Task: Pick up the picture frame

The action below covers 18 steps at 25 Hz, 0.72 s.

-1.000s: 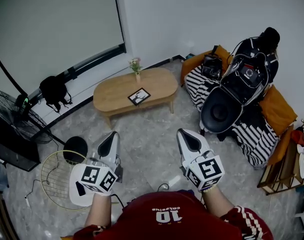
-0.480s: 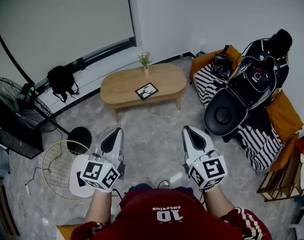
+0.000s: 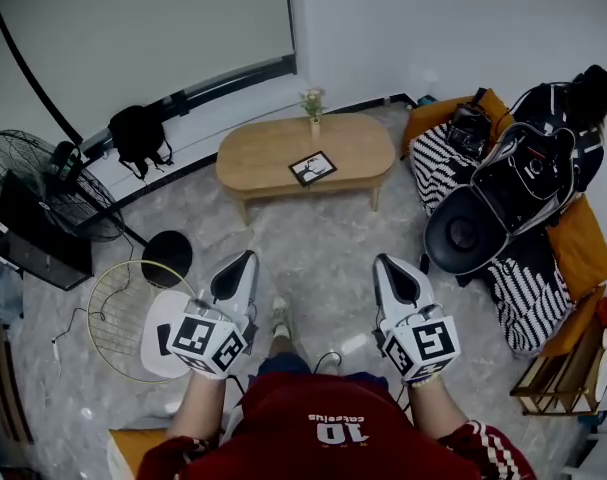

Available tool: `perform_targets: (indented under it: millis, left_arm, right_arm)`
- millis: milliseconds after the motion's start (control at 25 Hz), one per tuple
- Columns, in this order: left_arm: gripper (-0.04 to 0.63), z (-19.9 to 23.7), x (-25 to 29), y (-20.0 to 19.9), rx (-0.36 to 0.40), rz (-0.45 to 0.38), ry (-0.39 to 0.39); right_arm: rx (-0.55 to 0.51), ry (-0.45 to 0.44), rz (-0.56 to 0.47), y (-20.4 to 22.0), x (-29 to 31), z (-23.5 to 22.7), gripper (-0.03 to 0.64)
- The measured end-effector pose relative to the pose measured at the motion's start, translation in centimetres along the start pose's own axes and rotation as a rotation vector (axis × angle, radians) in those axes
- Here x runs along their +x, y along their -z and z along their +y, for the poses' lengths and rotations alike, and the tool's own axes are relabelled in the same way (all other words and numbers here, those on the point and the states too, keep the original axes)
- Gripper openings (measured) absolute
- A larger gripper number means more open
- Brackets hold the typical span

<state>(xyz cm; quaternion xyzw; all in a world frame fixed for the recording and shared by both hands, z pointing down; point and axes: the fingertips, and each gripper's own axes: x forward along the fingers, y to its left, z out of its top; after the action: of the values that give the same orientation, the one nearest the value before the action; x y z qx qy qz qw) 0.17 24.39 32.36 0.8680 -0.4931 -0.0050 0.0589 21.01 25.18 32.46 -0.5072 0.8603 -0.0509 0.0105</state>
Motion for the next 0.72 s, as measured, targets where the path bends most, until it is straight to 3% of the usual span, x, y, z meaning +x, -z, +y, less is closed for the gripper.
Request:
perform_targets:
  millis: [320,720]
  left_arm:
    - [0.003,3.7,4.9,0.3,0.011,-0.002,0.010]
    - [0.003,12.7,13.6,-1.8,0.023,-0.007,0.046]
  right_arm:
    - [-0.020,0.012,0.043,1.1,4.7,-1.8,-0.002]
    - [-0.074,0.018,0.059,-0.6,16.9,-3.3,-0.002]
